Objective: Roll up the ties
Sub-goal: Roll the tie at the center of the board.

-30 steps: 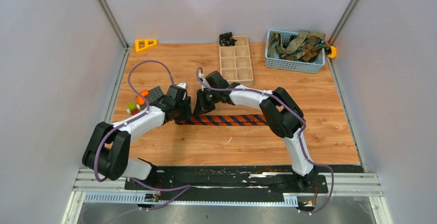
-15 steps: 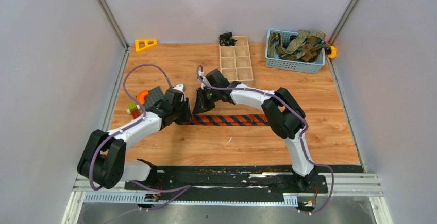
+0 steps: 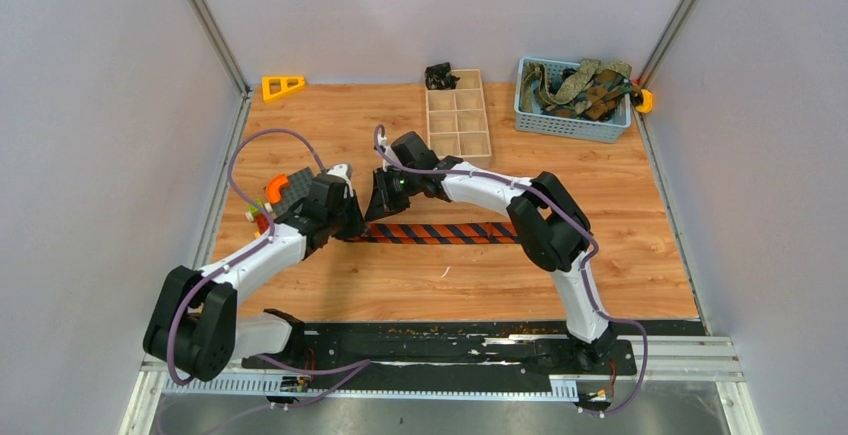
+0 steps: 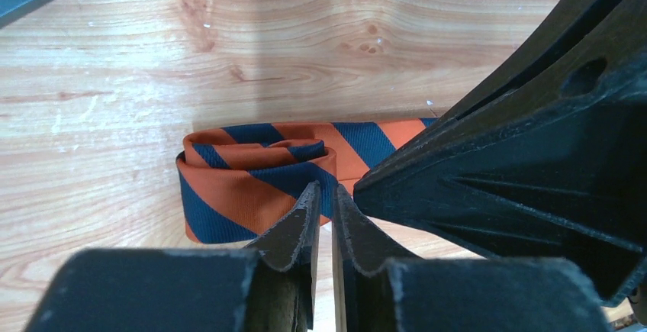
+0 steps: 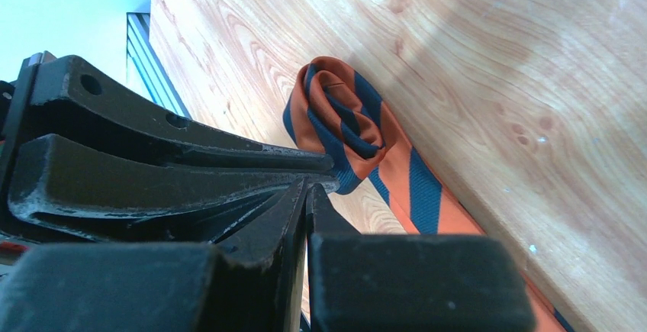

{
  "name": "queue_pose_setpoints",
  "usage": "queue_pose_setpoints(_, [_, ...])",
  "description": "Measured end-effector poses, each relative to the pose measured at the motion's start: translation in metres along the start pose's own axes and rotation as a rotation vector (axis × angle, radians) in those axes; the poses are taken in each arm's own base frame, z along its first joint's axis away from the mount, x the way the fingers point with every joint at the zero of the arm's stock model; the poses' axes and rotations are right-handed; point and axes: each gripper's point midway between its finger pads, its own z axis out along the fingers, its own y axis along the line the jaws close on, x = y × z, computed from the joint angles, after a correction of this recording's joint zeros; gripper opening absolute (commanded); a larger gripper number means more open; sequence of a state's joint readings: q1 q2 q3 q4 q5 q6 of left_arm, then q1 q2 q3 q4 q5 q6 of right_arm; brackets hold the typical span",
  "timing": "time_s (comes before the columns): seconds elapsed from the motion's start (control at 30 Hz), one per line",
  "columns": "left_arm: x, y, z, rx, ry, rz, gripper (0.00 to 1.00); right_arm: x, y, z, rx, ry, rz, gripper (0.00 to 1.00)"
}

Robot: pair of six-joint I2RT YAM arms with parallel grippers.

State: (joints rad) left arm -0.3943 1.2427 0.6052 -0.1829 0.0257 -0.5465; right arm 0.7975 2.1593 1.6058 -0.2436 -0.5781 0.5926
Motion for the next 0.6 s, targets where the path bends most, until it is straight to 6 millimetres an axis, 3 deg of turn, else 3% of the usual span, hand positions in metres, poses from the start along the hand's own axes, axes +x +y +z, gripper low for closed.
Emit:
queue_pose_setpoints(0.43, [-0.020,0.000,-0.037,0.011,-0.090,-0.007,0.26,-0.001,0.009,0.011,-0.018,0.010,-0.018,0.03])
queue_pose_setpoints(0.6, [-0.026,0.016,-0.046,-0.062,-0.126,-0.010,0.33,0.007,0.007,0.018,-0.014,0.033,-0.014,0.03])
